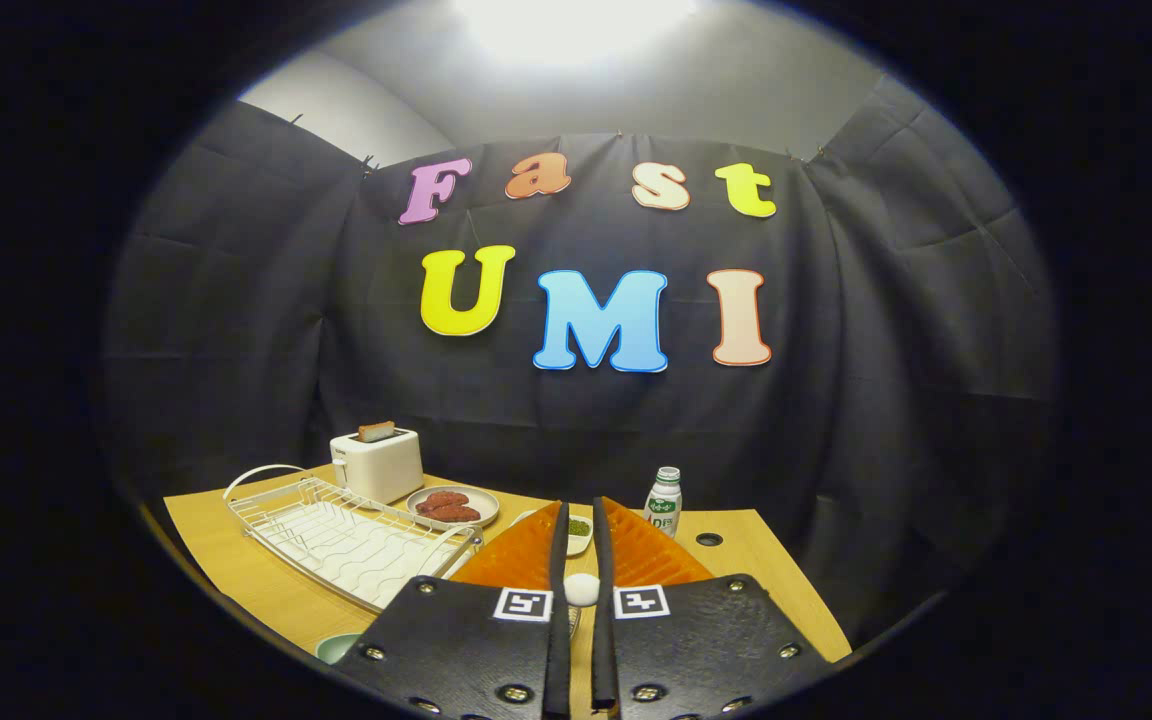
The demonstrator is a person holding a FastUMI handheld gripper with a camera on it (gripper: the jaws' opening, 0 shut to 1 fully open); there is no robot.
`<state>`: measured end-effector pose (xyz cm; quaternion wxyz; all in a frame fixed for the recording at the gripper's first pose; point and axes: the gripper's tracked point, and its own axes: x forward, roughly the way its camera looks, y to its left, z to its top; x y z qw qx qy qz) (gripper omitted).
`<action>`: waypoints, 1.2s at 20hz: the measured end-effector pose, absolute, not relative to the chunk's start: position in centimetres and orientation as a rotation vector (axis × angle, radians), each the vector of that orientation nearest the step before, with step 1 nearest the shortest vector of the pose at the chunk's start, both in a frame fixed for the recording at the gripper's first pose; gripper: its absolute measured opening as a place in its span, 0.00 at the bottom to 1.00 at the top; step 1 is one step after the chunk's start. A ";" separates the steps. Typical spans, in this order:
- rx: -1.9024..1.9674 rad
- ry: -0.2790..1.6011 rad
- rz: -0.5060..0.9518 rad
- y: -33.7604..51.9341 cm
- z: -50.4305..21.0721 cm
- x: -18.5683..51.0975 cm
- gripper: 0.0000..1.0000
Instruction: Take the plate from the dish rack, then take the spoon from the basket and place it into the plate.
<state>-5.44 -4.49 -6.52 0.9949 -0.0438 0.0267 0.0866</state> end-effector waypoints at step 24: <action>-0.121 0.250 0.360 2.4 -11.8 -12.0 0.08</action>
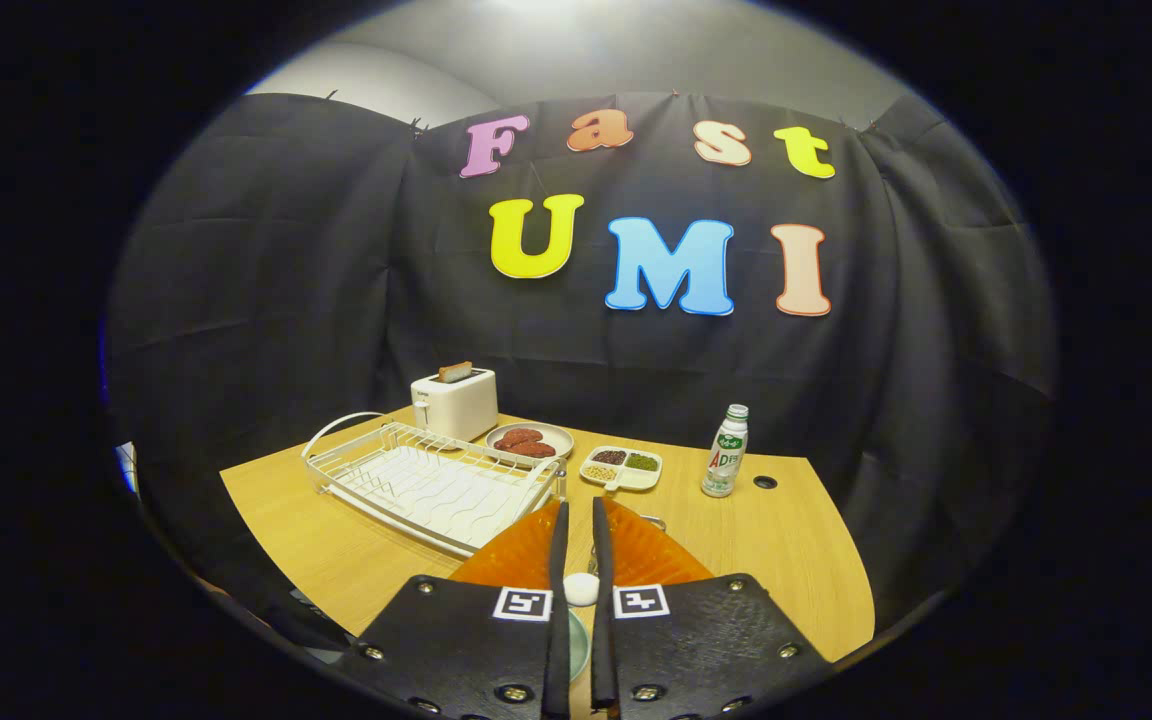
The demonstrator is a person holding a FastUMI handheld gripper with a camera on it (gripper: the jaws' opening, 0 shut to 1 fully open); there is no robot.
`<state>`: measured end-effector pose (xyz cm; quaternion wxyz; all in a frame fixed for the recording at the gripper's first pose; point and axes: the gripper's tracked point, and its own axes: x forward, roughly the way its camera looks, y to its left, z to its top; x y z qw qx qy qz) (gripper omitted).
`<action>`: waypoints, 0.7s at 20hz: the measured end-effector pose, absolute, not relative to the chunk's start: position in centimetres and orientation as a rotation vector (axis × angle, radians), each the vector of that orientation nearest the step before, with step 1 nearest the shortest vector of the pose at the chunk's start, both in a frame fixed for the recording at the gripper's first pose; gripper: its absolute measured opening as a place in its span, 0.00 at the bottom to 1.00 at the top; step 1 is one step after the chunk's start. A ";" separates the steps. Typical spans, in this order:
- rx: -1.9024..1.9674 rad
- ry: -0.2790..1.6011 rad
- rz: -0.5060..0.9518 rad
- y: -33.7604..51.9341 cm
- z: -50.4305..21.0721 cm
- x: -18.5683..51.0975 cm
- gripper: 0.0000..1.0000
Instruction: Take the plate from the dish rack, then take the spoon from the basket and place it into the plate.
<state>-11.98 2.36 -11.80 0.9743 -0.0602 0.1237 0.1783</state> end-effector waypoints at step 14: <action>-0.139 0.368 0.544 9.2 -17.5 -10.8 0.08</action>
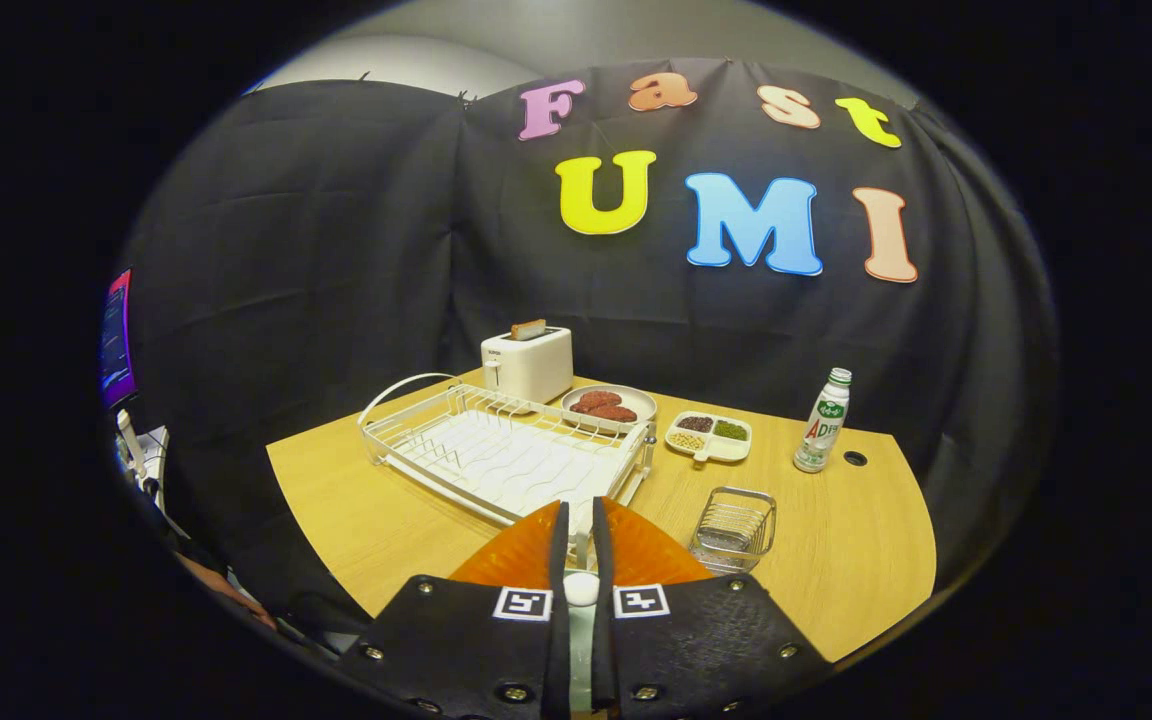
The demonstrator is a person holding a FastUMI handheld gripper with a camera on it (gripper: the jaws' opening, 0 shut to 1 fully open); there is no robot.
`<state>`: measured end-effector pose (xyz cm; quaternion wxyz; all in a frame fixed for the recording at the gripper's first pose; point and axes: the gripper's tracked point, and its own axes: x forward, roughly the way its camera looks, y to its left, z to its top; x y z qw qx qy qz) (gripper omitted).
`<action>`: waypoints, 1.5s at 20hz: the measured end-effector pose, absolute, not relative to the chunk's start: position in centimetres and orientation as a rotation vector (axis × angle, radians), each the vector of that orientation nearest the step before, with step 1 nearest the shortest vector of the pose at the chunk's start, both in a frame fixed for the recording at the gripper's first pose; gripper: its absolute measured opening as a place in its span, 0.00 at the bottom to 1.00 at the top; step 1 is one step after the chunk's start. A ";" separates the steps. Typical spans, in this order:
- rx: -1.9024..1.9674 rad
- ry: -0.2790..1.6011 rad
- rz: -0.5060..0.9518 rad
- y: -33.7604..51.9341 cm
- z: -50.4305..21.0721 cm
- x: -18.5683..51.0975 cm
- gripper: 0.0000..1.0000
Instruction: Take the plate from the dish rack, then take the spoon from the basket and place it into the plate.
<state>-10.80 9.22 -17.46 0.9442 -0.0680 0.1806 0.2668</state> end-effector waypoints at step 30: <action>-0.023 0.168 0.234 2.1 -7.2 -4.1 0.93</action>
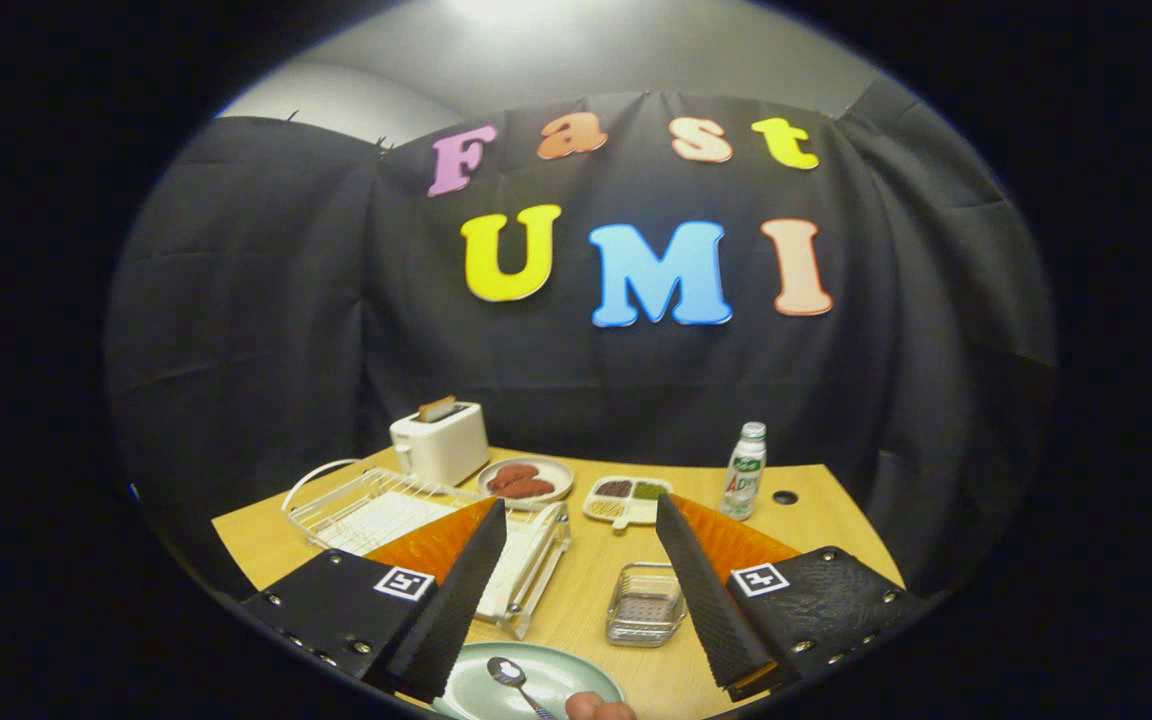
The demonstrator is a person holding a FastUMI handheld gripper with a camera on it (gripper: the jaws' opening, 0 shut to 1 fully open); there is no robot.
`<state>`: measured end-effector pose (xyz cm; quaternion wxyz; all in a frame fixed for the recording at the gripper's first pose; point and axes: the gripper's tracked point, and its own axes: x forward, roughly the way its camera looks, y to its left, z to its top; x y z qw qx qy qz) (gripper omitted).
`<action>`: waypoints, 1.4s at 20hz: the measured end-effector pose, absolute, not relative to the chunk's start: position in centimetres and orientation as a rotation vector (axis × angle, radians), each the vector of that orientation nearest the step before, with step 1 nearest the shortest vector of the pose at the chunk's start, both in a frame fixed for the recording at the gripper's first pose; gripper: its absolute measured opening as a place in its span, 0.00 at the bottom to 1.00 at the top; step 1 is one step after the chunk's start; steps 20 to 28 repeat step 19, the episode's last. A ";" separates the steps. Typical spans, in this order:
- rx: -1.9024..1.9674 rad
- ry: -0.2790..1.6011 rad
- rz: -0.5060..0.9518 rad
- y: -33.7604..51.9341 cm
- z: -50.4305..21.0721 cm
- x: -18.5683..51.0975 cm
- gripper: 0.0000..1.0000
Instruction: Take the plate from the dish rack, then take the spoon from the basket and place it into the plate.
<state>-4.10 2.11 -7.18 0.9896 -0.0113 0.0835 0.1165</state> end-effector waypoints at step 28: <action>0.038 0.044 0.036 -2.3 -1.6 -2.9 0.98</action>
